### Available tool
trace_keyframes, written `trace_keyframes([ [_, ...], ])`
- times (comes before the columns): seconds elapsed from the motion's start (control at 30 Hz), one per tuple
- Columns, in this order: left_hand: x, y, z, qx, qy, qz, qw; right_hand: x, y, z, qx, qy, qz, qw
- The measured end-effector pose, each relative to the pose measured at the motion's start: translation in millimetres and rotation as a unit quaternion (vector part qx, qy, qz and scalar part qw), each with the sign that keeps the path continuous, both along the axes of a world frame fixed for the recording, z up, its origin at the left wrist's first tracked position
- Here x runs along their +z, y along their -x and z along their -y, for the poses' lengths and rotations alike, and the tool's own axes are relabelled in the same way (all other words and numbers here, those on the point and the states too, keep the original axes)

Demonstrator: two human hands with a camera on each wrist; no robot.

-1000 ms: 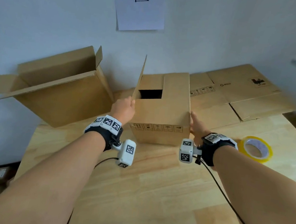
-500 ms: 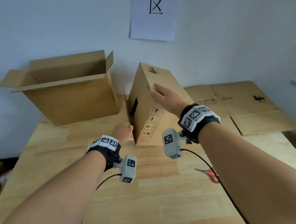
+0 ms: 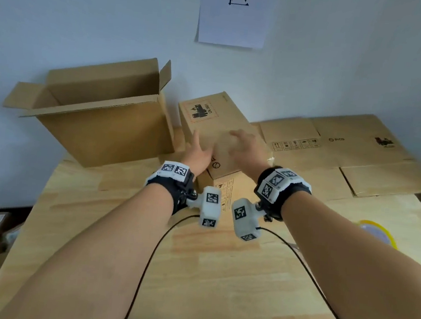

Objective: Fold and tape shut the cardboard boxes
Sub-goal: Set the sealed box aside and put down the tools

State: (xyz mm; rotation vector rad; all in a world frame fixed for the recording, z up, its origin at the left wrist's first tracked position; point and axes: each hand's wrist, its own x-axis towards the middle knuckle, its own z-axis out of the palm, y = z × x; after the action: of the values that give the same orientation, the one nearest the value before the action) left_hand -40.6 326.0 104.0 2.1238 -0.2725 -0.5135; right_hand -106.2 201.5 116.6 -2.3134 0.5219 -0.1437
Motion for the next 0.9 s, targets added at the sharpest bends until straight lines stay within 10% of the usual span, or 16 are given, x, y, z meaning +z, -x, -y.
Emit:
trace_keyframes([
  [0.17, -16, -1, 5, -0.048, -0.084, 0.018, 0.995, -41, 20, 51, -0.187, -0.215, -0.018, 0.958],
  [0.43, -4, -14, -1, -0.003, -0.245, 0.096, 0.965, -74, 36, 47, -0.136, -0.448, -0.054, 0.882],
  [0.9, -24, 3, -3, 0.027, -0.305, 0.169, 0.937, -107, 21, 36, 0.07, -0.283, -0.161, 0.943],
])
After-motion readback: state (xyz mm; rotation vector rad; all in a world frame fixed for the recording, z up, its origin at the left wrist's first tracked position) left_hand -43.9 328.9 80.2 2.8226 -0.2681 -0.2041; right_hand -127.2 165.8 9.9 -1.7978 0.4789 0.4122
